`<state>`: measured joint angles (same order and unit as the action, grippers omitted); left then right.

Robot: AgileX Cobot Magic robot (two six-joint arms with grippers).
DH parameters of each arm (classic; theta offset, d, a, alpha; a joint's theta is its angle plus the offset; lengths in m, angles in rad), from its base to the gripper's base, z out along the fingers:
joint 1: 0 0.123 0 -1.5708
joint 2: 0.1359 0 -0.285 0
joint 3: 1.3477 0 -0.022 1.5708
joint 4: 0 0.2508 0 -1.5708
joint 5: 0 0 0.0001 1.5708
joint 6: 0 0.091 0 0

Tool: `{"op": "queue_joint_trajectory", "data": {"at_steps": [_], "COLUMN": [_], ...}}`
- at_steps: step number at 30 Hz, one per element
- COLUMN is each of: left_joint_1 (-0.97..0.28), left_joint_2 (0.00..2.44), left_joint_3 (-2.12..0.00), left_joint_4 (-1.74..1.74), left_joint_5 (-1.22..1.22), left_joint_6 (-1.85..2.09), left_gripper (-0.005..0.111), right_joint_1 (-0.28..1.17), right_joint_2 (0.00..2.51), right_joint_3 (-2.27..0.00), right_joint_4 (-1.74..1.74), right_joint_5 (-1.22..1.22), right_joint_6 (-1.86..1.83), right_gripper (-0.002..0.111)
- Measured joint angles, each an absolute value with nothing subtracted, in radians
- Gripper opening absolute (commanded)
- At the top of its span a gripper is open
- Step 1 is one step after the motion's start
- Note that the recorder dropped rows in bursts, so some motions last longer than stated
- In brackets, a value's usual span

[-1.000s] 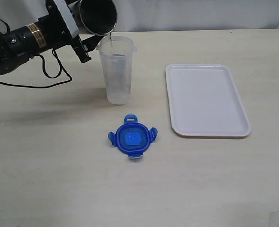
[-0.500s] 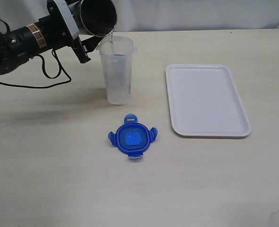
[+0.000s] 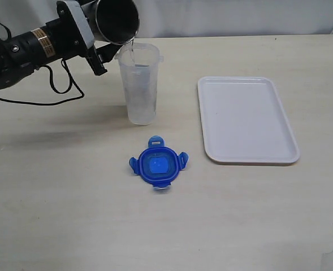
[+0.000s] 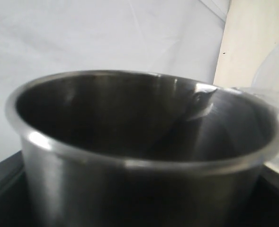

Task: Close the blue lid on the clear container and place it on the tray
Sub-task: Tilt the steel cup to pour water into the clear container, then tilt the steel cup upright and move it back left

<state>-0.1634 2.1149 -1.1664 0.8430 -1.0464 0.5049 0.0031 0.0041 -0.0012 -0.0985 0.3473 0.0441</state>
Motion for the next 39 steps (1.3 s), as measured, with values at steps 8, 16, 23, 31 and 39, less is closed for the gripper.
{"op": "queue_joint_trajectory", "data": {"at_steps": [8,16,23,31,39], "left_joint_1": [-0.163,-0.163,-0.163,-0.163,-0.132], "left_joint_2": [2.115,2.115,2.115,2.115,2.115], "left_joint_3": [-1.166,-1.166,-1.166,-1.166,-1.166], "left_joint_4": [0.843,0.845,0.762,0.52,0.239], "left_joint_5": [-1.046,-1.048,-1.078,-1.007,-0.853], "left_joint_6": [0.508,0.492,0.257,-0.04,-0.179], "left_gripper": [0.0,0.0,0.0,0.0,0.0], "right_joint_1": [0.003,0.003,0.003,0.003,0.003], "right_joint_2": [0.004,0.004,0.004,0.004,0.004], "right_joint_3": [-0.001,-0.001,-0.001,-0.001,-0.001], "right_joint_4": [-0.098,-0.098,-0.098,-0.098,-0.098], "right_joint_5": [0.347,0.347,0.347,0.347,0.347], "right_joint_6": [0.044,0.044,0.044,0.044,0.044], "right_gripper": [0.014,0.014,0.014,0.014,0.014]}}
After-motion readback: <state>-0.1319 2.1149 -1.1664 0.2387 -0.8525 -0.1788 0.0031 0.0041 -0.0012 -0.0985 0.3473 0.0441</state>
